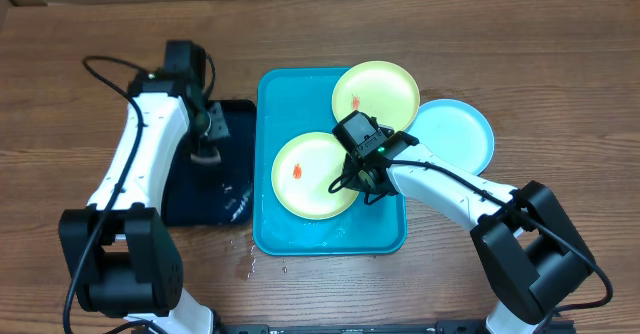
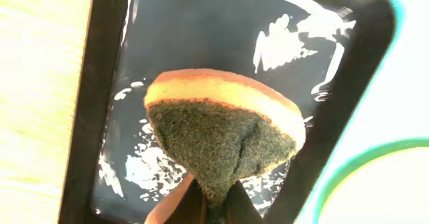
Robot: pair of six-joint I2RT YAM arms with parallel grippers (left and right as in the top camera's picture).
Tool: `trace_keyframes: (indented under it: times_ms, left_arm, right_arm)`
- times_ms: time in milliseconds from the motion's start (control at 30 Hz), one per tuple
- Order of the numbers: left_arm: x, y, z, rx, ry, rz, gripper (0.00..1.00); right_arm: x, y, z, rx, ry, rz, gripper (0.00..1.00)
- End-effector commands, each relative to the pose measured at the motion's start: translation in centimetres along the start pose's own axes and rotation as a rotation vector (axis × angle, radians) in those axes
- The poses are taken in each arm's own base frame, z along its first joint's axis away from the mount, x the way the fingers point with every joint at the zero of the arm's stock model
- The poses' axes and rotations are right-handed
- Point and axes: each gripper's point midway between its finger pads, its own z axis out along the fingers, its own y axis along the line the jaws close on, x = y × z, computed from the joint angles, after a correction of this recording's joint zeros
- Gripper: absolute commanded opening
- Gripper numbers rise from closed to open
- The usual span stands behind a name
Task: Clean dirty plates on tray and stack at the side
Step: 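Lift the sponge with the left gripper and move it over the yellow plate, then scrub the yellow plate with the sponge while the right gripper holds it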
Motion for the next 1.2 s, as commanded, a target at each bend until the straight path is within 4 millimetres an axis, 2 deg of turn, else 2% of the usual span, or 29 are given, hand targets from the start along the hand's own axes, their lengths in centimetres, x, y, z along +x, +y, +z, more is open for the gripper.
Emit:
trace_keyframes:
  times_ms: [0,67,133,267,367,500,633,767,967,1033,1100,1167]
  left_arm:
    - [-1.1,-1.0,-1.5,0.040,-0.031,0.054,0.04]
    - [-1.1,-1.8,-1.6,0.053,-0.038,0.092,0.04]
    - [-0.6,-3.5,-1.8,0.100,-0.033,0.138,0.04]
    - [1.3,-8.5,-2.6,0.281,0.007,0.257,0.04]
    - [2.9,-11.4,-3.3,0.368,0.032,0.312,0.04]
    - [4.8,-14.1,-3.6,0.394,0.054,0.363,0.04]
    - [7.1,-16.2,-2.9,0.399,0.079,0.405,0.04]
    - [7.8,-16.8,-1.2,0.342,0.047,0.400,0.04]
    - [7.6,-17.0,0.0,0.329,0.011,0.395,0.04]
    - [7.3,-16.4,0.2,0.295,-0.002,0.393,0.04]
    - [7.2,-16.1,0.4,0.269,-0.009,0.394,0.04]
    - [7.5,-15.9,0.6,0.265,0.000,0.394,0.04]
  right_arm:
    - [-0.1,0.0,-0.1,0.000,-0.016,0.000,0.07]
    - [-0.1,0.1,-0.1,-0.002,-0.018,0.000,0.07]
    - [-0.2,0.1,-0.2,-0.004,-0.020,0.000,0.07]
    - [-0.2,0.2,-0.2,-0.006,-0.022,0.000,0.07]
    - [-0.2,0.2,-0.2,-0.006,-0.021,-0.001,0.08]
    - [-0.2,0.2,-0.2,-0.006,-0.021,-0.001,0.08]
    - [-0.2,0.1,-0.2,-0.005,-0.021,0.000,0.08]
    - [-0.2,0.1,-0.2,-0.005,-0.020,-0.001,0.08]
    - [-0.2,0.1,-0.2,-0.004,-0.020,-0.001,0.08]
    - [-0.2,0.1,-0.2,-0.004,-0.020,-0.001,0.13]
    - [-0.2,0.1,-0.2,-0.004,-0.020,-0.001,0.22]
    - [-0.2,0.1,-0.2,-0.005,-0.020,0.000,0.24]
